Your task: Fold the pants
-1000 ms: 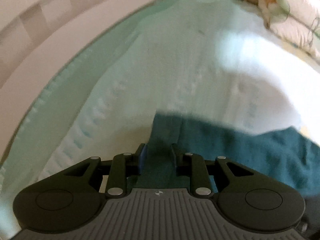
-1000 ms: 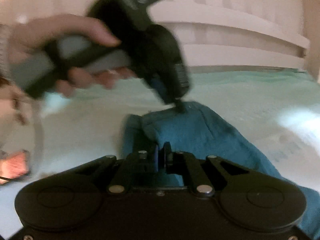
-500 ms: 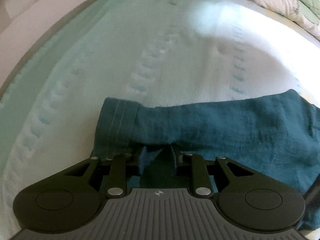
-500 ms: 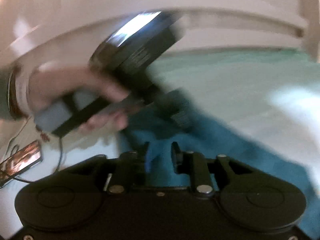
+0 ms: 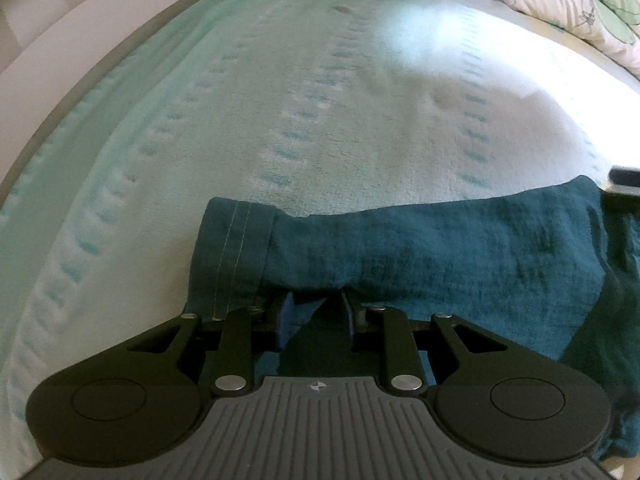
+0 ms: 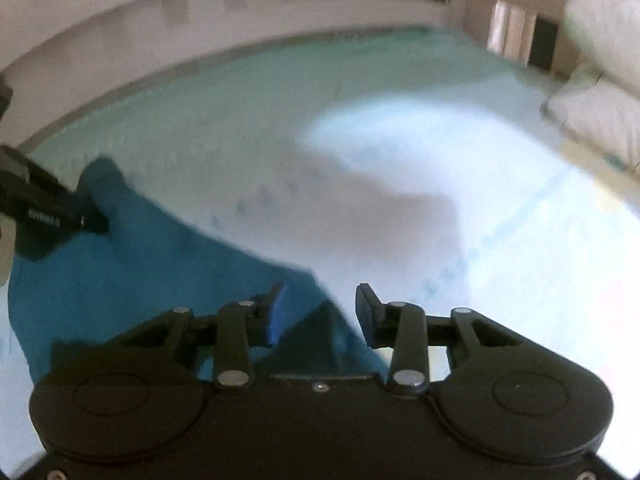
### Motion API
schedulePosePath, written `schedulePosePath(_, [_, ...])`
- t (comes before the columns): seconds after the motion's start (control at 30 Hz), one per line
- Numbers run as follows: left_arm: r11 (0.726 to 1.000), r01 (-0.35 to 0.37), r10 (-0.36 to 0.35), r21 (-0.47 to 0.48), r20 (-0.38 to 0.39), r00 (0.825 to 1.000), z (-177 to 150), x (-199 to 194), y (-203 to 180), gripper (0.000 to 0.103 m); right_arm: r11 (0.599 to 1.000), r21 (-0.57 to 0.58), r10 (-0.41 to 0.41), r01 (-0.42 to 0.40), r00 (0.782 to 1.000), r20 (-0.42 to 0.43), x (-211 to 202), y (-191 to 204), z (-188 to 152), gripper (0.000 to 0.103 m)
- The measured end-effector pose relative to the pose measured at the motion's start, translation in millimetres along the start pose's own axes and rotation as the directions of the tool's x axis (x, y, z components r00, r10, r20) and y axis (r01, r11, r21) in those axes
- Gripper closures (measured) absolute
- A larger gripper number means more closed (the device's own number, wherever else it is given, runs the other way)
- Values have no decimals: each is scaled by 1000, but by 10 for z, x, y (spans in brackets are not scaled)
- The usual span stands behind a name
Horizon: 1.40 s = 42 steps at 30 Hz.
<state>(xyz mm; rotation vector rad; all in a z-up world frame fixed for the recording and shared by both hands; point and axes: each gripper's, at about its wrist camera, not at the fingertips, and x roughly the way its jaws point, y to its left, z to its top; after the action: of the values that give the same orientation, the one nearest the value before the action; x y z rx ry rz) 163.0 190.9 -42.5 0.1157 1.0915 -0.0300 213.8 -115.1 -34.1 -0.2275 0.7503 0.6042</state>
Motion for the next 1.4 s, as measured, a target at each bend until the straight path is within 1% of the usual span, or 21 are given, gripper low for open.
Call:
schedulePosePath(0.07, [1000,-2,2,8,2,1000,0,0,-4,78,1000,-25,16,-16,1000,-25,29,65,-116,73])
schedulePosePath(0.1, [1000,-2,2,5,4,1000,-6,-3,-3,78,998,-50,38,-40,999,-35,21,116,-171,76])
schedulePosePath(0.17, [1000,-5,5,5,6,1000,-17,-4,-2,78,988,-138,61,-66,997,-40,-57,235,-274,75])
schedulePosePath(0.23, [1000,-8,8,7,8,1000,-18,-2,-11,78,972,-234,34,-34,999,-4,-81,336,-338,76])
schedulePosePath(0.27, [1000,-10,10,6,8,1000,-19,-2,-16,78,970,-243,26,-22,1000,15,-104,328,-342,76])
schedulePosePath(0.33, [1000,-13,13,10,10,1000,-25,-4,-26,78,981,-193,-8,20,998,62,-137,224,-299,74])
schedulePosePath(0.37, [1000,-12,12,12,11,1000,-26,-5,-26,78,987,-159,-15,26,997,74,-131,159,-267,72])
schedulePosePath(0.4, [1000,-10,10,12,12,1000,-28,-5,-23,78,991,-130,-3,12,998,65,-102,93,-227,70])
schedulePosePath(0.5, [1000,-4,4,8,14,1000,-29,-15,-8,78,995,-73,64,-63,998,15,-17,-78,-149,70])
schedulePosePath(0.6, [1000,-4,4,10,18,1000,-35,-19,-4,78,990,-29,136,-136,991,-19,-26,-156,-131,70])
schedulePosePath(0.7, [1000,-6,5,22,24,1000,-44,-14,-8,78,993,-17,117,-117,993,-12,16,-242,-134,70])
schedulePosePath(0.73, [1000,-6,6,20,24,1000,-53,-17,-14,78,993,-3,122,-122,992,-14,31,-284,-135,70])
schedulePosePath(0.83, [1000,-7,7,20,23,1000,-54,-19,-21,78,984,9,178,-178,983,-33,49,-268,-125,69])
schedulePosePath(0.9, [1000,-5,5,21,23,1000,-56,-22,-20,78,976,-8,217,-217,976,-27,5,-256,-124,69])
schedulePosePath(0.97, [1000,-4,4,16,24,1000,-63,-24,-13,78,966,6,258,-258,966,-16,-1,-278,-128,69])
schedulePosePath(1.0, [1000,-5,5,16,25,1000,-64,-24,-13,78,964,15,265,-264,964,-11,4,-285,-128,69])
schedulePosePath(1.17, [1000,-15,15,21,25,1000,-68,-27,-33,78,969,56,240,-240,971,13,122,-302,-108,69])
schedulePosePath(1.23, [999,-18,17,26,27,999,-78,-31,-39,78,965,89,247,-248,969,21,136,-337,-107,69])
schedulePosePath(1.27, [999,-19,18,29,28,999,-83,-34,-44,78,965,88,247,-248,969,20,126,-343,-110,69])
schedulePosePath(1.4, [999,-19,18,26,30,999,-90,-39,-43,78,977,24,212,-213,977,20,65,-296,-123,69])
